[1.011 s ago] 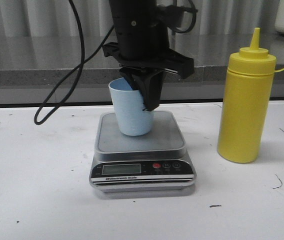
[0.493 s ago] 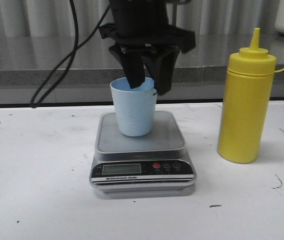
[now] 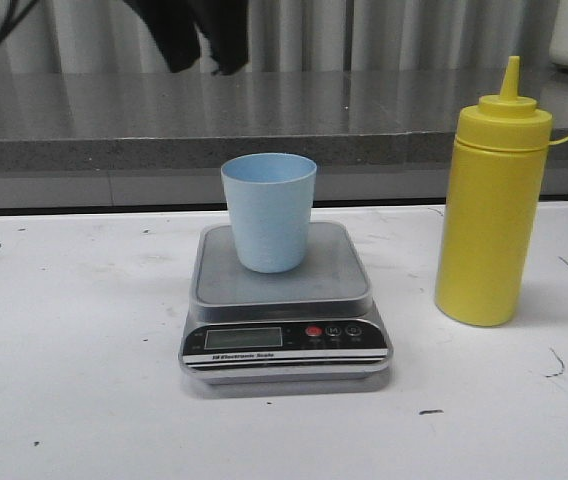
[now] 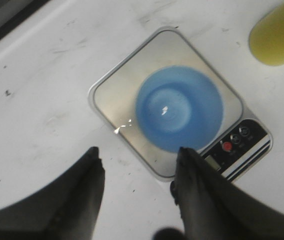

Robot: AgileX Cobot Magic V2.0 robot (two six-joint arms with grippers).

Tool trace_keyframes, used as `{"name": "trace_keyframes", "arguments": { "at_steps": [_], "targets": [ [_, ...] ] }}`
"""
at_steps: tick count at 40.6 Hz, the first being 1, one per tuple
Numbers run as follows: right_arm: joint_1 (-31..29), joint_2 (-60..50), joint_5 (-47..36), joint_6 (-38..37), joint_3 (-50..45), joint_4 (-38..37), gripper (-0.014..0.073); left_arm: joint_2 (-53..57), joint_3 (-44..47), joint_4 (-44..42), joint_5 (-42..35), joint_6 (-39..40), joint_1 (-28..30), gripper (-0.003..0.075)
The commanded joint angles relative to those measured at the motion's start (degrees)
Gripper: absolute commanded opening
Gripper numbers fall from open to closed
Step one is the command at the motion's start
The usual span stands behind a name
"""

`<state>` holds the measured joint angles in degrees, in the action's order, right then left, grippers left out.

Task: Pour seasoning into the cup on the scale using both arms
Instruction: 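Raise the left gripper away from the cup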

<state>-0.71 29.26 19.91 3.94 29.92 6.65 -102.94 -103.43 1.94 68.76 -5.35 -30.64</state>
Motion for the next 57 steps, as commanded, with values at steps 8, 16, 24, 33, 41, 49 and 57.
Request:
{"name": "trace_keyframes", "arguments": {
  "at_steps": [8,16,24,33,41,49,57],
  "targets": [
    [-0.2,0.4,-4.1,0.1,2.2,0.3,0.0591,12.8,13.1,1.4,-7.0,0.2,10.8,0.0008],
    [-0.2,0.4,-4.1,0.1,2.2,0.3,0.0591,22.7,27.1,5.2,-16.2,0.2,20.1,-0.0020],
    [-0.2,0.4,-4.1,0.1,2.2,0.3,0.0591,34.4,40.5,6.5,-25.8,0.3,26.1,-0.0020],
    [-0.2,0.4,-4.1,0.1,2.2,0.3,0.0591,49.3,55.1,8.4,-37.8,0.3,27.8,-0.0020],
    [-0.2,0.4,-4.1,0.1,2.2,0.3,0.0591,63.6,66.3,8.4,-44.7,0.2,27.8,-0.0020],
    [-0.2,0.4,-4.1,0.1,2.2,0.3,0.0591,78.4,74.6,8.0,-47.9,-0.3,27.8,-0.0020],
    [-0.2,0.4,-4.2,0.1,2.2,0.3,0.0591,89.0,78.6,8.0,-47.9,-0.3,27.8,-0.0020]
  ]
}}
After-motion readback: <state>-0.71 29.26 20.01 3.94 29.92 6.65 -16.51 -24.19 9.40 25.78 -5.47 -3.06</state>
